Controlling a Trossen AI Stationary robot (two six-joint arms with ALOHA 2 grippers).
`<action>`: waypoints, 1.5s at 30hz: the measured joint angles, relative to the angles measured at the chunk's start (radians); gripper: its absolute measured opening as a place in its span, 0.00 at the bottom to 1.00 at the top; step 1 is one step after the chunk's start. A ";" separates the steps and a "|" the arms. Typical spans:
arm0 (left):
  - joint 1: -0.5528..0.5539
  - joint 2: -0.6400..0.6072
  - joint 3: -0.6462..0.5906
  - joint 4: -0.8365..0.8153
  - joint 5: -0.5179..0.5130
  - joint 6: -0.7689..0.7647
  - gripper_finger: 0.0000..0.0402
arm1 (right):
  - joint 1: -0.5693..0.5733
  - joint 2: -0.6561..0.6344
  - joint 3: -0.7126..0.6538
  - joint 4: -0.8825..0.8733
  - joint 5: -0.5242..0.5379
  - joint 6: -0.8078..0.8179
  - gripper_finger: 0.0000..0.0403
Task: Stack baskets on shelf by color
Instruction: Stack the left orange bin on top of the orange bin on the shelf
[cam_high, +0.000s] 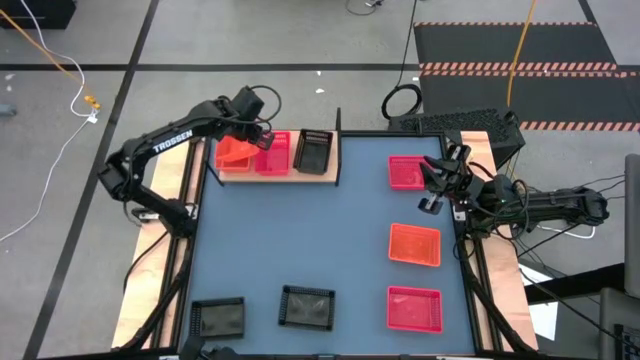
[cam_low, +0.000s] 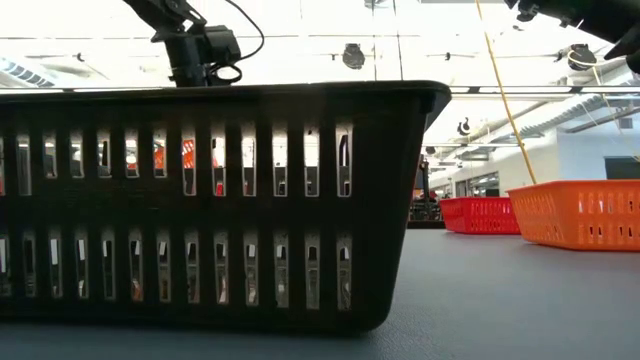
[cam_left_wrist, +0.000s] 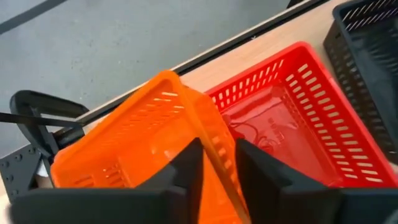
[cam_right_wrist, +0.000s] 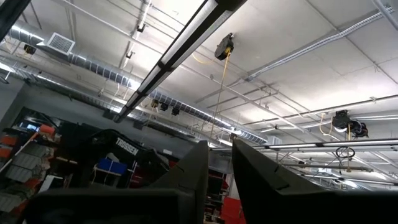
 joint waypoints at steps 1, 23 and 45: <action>0.000 0.000 0.011 -0.009 0.000 -0.001 0.18 | 0.000 0.000 0.000 0.000 0.000 0.000 0.16; -0.183 -0.002 0.326 -0.347 -0.046 0.750 0.06 | 0.000 0.000 0.000 0.000 0.001 0.003 0.16; -0.166 -0.001 -0.039 -0.373 -0.296 1.172 0.05 | 0.000 0.000 0.000 -0.016 0.001 -0.023 0.16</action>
